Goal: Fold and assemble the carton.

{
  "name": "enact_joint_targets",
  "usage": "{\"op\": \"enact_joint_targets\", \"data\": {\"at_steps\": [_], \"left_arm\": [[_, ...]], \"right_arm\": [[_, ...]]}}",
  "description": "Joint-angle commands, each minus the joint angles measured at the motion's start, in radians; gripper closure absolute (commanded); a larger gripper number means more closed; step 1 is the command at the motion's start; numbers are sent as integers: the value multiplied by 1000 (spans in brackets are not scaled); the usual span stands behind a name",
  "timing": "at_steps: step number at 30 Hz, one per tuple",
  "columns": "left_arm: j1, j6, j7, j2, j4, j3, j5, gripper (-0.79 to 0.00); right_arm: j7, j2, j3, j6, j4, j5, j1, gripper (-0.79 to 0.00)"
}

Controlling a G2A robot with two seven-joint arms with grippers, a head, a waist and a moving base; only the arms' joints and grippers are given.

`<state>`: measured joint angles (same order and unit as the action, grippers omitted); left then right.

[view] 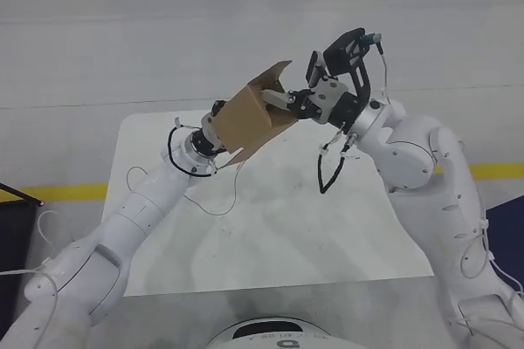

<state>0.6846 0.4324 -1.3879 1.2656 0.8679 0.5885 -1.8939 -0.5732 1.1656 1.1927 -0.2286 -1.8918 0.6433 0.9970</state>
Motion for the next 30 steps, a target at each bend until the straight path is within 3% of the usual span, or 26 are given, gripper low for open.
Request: {"op": "enact_joint_targets", "data": {"at_steps": [1,23,30], "left_arm": [[0,0,-1,0,0,-1,0,0],[3,-14,-14,-4,-20,4,11,0],[-18,-92,-91,-6,-95,13,120,0]], "right_arm": [[-1,0,-1,2,-3,1,1,-785],[53,-3,26,-48,-74,-26,50,-785],[122,-5,94,-116,-64,-189,78,-785]]}}
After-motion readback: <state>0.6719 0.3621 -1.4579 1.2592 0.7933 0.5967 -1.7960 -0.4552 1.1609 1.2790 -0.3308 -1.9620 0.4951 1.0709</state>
